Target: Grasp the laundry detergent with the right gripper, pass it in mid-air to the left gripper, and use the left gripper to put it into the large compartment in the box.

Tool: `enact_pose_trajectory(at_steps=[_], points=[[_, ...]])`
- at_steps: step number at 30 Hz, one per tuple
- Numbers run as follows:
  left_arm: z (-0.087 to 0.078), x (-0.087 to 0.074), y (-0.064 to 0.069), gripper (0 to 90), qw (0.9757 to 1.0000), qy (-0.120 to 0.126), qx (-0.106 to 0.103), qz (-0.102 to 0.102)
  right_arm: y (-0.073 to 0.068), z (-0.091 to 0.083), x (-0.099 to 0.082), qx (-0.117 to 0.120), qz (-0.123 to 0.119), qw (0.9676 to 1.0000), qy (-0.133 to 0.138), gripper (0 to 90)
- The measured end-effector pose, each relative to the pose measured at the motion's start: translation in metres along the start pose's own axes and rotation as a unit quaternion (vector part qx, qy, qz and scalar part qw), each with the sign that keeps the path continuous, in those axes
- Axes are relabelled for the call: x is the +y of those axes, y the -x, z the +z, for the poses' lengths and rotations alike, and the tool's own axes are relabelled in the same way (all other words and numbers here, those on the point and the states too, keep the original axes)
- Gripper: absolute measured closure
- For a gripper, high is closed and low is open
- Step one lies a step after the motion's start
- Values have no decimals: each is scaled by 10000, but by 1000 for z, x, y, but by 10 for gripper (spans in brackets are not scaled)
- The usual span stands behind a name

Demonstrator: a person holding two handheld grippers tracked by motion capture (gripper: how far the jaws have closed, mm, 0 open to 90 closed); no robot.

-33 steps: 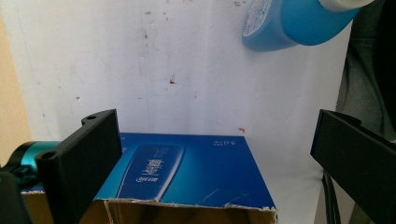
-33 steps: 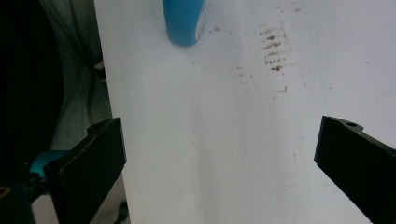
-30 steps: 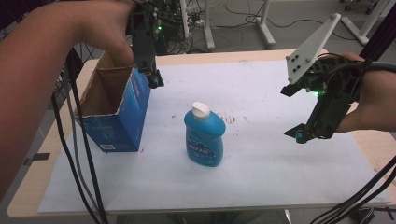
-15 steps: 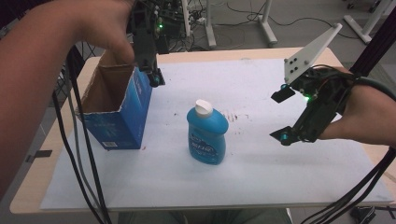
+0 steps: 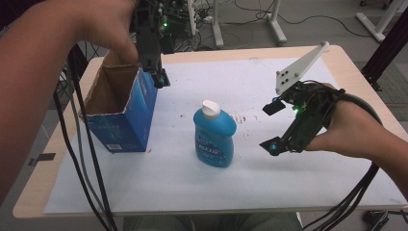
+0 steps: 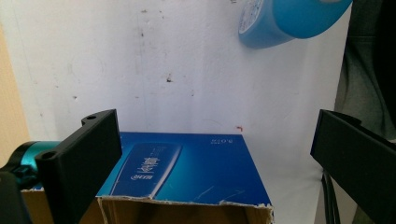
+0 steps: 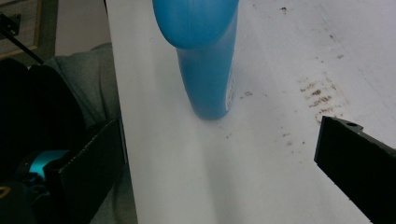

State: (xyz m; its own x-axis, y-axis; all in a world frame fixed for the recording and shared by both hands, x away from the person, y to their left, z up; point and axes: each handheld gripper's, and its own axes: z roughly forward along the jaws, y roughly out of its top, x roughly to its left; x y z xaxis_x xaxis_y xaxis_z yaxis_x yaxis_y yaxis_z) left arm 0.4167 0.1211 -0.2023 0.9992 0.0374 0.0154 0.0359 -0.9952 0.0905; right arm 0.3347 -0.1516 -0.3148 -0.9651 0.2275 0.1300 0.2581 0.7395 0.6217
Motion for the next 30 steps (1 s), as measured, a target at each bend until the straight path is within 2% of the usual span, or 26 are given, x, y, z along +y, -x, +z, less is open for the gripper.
enact_pose_trajectory(at_steps=[4, 18, 30], points=[[0, 0, 1, 18, 10000, 5, 2, -16, 0, 6, 0, 38, 19, 10000, 79, 10], [1, 1, 3, 18, 10000, -10, 4, 20, 2, 42, 0, 228, 123, 9987, 440, 10], [2, -3, 4, 18, 10000, 23, 7, 7, 0, 67, 4, 167, 213, 9970, 723, 10]])
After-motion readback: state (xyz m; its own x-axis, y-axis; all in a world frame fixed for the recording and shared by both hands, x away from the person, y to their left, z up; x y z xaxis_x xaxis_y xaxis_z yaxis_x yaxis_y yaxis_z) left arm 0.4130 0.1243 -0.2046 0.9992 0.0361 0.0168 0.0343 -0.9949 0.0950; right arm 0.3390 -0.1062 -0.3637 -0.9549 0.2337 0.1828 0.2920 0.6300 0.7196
